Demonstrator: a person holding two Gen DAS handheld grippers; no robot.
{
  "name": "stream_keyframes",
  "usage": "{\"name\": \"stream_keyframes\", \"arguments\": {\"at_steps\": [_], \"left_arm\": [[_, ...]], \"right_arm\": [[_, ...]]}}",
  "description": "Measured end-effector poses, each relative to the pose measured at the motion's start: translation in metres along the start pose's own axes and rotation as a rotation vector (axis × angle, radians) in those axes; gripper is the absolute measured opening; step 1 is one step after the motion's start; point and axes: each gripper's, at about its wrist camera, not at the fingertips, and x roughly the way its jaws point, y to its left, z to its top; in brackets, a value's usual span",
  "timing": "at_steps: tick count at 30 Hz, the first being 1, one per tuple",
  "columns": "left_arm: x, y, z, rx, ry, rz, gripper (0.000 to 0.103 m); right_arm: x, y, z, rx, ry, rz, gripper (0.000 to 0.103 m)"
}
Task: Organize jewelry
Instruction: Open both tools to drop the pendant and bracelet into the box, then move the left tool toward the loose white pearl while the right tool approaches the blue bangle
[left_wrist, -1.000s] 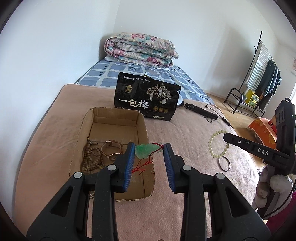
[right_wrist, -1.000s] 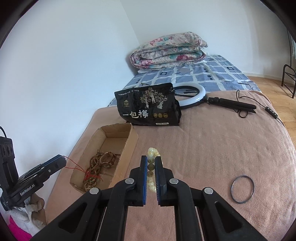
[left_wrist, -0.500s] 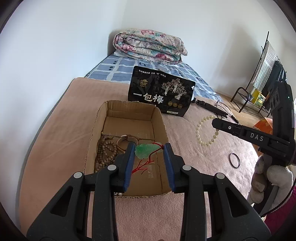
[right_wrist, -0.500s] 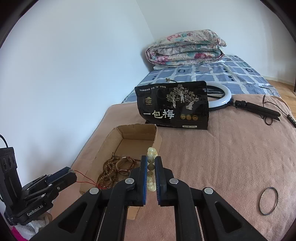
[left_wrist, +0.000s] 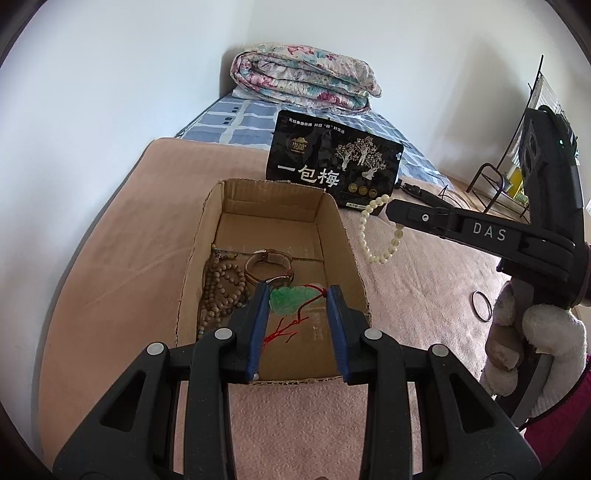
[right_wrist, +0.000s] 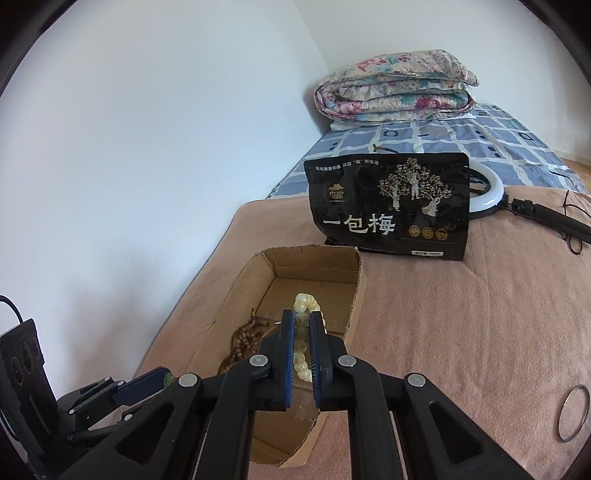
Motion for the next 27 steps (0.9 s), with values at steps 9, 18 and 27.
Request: {"name": "stream_keyframes", "arguments": {"at_steps": [9,18,27], "left_arm": [[0.007,0.011,-0.006,-0.013,0.032,0.01,0.031],[0.009,0.016,-0.007,-0.034,0.048,0.023,0.045],[0.008,0.016,-0.007,-0.038,0.048,0.025,0.045]], "right_arm": [[0.03,0.004,-0.006,0.005,0.047,-0.003,0.009],[0.028,0.003,-0.005,0.017,0.027,-0.065,0.067],[0.015,-0.004,-0.003,0.028,-0.008,-0.136,0.093]]}}
